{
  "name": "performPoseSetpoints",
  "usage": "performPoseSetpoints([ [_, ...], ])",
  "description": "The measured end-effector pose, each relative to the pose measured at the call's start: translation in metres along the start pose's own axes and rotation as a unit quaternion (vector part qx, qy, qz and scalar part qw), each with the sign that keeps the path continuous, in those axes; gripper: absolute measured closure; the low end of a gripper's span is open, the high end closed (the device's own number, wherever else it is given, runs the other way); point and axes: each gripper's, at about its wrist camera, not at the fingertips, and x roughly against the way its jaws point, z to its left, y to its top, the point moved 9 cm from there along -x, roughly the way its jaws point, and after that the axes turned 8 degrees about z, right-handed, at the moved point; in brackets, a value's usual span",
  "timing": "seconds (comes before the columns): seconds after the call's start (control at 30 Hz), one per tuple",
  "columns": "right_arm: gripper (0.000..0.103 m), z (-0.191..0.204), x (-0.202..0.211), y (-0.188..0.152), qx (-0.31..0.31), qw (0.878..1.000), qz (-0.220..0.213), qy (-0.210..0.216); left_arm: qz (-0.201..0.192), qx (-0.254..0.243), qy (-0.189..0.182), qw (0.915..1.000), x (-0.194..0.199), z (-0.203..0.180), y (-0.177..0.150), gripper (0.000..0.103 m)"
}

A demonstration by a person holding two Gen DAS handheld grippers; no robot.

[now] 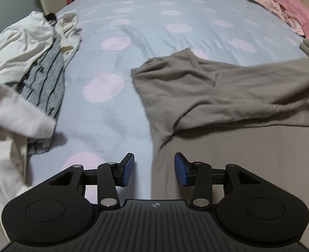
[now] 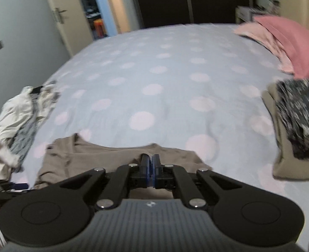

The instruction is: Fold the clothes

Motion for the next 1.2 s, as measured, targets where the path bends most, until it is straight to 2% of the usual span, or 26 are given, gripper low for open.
performPoseSetpoints([
  [0.07, 0.1, -0.011, -0.011, -0.002, -0.013, 1.0, 0.017, -0.007, -0.013, -0.019, 0.004, 0.9997, 0.0, -0.007, 0.006, 0.063],
  [0.2, 0.1, -0.018, -0.026, -0.007, -0.031, 0.999, 0.042, -0.006, -0.047, -0.082, 0.048, 0.9944, -0.002, -0.023, 0.02, 0.063],
  [0.27, 0.1, -0.02, -0.028, -0.007, -0.035, 0.998, 0.047, -0.004, -0.042, -0.105, 0.067, 0.9913, -0.007, -0.026, 0.023, 0.083],
  [0.3, 0.1, -0.021, -0.028, -0.007, -0.036, 0.998, 0.048, -0.005, -0.037, -0.106, 0.071, 0.9911, -0.009, -0.025, 0.023, 0.094],
  [0.33, 0.1, -0.022, -0.029, -0.007, -0.039, 0.998, 0.049, -0.006, -0.037, -0.1, 0.07, 0.9918, -0.008, -0.023, 0.023, 0.098],
  [0.53, 0.1, -0.042, -0.03, -0.005, -0.106, 0.992, 0.063, 0.015, -0.029, -0.084, 0.087, 0.9923, -0.003, -0.003, 0.021, 0.103],
  [0.6, 0.1, -0.048, -0.039, -0.009, -0.111, 0.991, 0.077, 0.0, -0.027, -0.076, 0.077, 0.9937, -0.006, 0.0, 0.019, 0.103],
  [0.67, 0.097, -0.052, -0.05, -0.014, -0.117, 0.989, 0.092, -0.012, -0.023, -0.077, 0.064, 0.9947, -0.006, -0.003, 0.018, 0.101],
  [0.7, 0.092, -0.054, -0.056, -0.016, -0.121, 0.987, 0.101, -0.018, -0.02, -0.078, 0.059, 0.995, -0.005, -0.004, 0.017, 0.1],
  [0.77, 0.091, -0.058, -0.063, -0.02, -0.131, 0.985, 0.107, -0.023, -0.022, -0.076, 0.045, 0.9958, 0.001, -0.006, 0.018, 0.087],
  [0.83, 0.086, -0.062, -0.065, -0.021, -0.14, 0.984, 0.107, -0.023, -0.028, -0.064, 0.011, 0.9975, 0.012, -0.008, 0.02, 0.069],
  [0.9, 0.078, -0.064, -0.061, -0.021, -0.144, 0.984, 0.099, -0.021, -0.042, -0.051, -0.019, 0.9976, 0.025, -0.008, 0.025, 0.061],
  [1.0, 0.078, -0.065, -0.059, -0.019, -0.142, 0.986, 0.086, -0.01, -0.047, -0.035, -0.032, 0.9978, 0.03, -0.003, 0.039, 0.06],
  [1.1, 0.078, -0.062, -0.06, -0.018, -0.141, 0.987, 0.083, 0.0, -0.056, -0.007, -0.024, 0.9981, 0.023, 0.014, 0.062, 0.06],
  [1.2, 0.078, -0.058, -0.061, -0.016, -0.138, 0.987, 0.08, 0.004, -0.057, 0.03, -0.042, 0.9971, 0.007, 0.029, 0.085, 0.06],
])
